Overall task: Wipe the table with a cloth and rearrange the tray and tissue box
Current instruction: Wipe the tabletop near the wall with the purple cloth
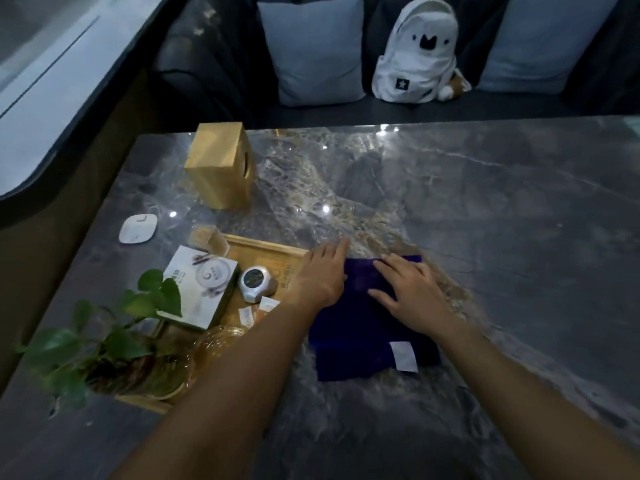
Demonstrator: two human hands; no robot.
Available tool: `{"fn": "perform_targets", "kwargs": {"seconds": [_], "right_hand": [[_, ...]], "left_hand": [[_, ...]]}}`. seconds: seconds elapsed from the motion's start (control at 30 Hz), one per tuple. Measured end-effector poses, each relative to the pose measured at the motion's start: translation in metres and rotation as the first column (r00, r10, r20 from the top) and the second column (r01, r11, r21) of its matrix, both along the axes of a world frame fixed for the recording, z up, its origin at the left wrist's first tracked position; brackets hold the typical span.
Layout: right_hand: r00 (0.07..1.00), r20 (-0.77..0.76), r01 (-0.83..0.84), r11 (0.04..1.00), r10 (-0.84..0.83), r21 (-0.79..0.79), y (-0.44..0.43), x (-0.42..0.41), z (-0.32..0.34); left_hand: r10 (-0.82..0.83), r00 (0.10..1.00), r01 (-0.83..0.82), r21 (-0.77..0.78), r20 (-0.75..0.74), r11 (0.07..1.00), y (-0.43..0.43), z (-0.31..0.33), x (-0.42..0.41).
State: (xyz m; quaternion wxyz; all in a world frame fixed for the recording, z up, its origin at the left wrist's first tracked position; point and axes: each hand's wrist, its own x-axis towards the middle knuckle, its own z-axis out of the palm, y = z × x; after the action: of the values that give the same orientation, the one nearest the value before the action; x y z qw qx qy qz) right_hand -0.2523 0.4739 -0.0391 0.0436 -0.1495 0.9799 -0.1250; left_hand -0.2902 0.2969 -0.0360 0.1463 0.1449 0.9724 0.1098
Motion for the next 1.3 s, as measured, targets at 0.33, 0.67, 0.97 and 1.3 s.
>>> {"fn": "perform_targets", "kwargs": {"seconds": [0.33, 0.67, 0.97, 1.3], "right_hand": [[0.989, 0.057, 0.134, 0.990, -0.137, 0.052, 0.013, -0.012, 0.003], [0.964, 0.021, 0.266, 0.953, -0.266, -0.142, -0.008, 0.009, -0.002], [0.963, -0.040, 0.260, 0.960, -0.265, -0.107, 0.000, -0.014, 0.024], [0.770, 0.523, 0.621, 0.241, -0.365, -0.746, -0.062, -0.006, 0.053]], "left_hand": [[0.024, 0.997, -0.023, -0.008, 0.076, 1.000, 0.003, 0.018, -0.005], [0.036, 0.938, -0.224, 0.527, 0.343, 0.820, 0.006, 0.051, 0.019], [-0.014, 0.948, -0.172, 0.550, 0.317, 0.817, 0.005, 0.077, 0.019], [0.178, 0.918, -0.394, 0.756, 0.355, 0.522, 0.009, 0.112, 0.028]]}}
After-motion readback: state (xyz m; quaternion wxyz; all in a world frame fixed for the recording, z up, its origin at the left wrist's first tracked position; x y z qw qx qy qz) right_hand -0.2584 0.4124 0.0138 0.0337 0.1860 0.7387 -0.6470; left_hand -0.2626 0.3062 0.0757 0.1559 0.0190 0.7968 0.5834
